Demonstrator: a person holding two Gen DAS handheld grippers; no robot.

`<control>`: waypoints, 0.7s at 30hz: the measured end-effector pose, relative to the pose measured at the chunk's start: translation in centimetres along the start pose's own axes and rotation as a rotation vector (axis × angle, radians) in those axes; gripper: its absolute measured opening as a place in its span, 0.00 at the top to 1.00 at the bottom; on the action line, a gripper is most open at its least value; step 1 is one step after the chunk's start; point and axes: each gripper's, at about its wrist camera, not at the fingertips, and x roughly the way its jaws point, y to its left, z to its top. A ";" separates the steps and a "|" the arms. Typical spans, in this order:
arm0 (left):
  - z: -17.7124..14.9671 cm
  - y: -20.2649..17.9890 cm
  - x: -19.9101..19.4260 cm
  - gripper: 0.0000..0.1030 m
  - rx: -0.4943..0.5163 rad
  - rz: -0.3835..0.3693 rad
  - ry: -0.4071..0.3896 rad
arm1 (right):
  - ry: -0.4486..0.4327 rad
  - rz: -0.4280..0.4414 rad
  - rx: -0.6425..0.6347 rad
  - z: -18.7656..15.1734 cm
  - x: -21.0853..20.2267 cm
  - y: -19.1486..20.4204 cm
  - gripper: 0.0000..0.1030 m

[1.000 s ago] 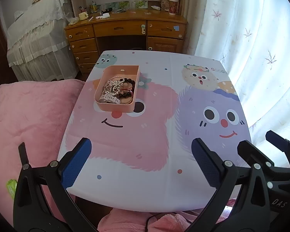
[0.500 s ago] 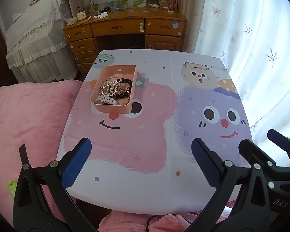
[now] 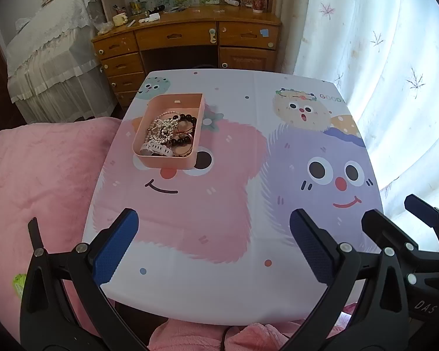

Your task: Organize jewelry

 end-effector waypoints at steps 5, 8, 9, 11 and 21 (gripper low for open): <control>0.0 0.1 0.5 0.00 0.003 -0.003 0.014 | 0.012 -0.002 0.006 0.1 0.5 -0.1 0.00; 0.1 0.0 0.7 0.00 0.005 -0.002 0.021 | 0.019 -0.004 0.009 0.2 0.8 -0.2 0.00; 0.2 0.0 0.7 0.00 0.006 -0.002 0.023 | 0.020 -0.004 0.010 0.2 0.9 -0.2 0.00; 0.2 0.0 0.8 0.00 0.007 -0.002 0.024 | 0.023 -0.005 0.011 0.3 1.0 -0.2 0.00; 0.3 -0.6 1.7 0.00 0.011 -0.005 0.044 | 0.045 0.000 0.033 0.5 1.8 -0.8 0.00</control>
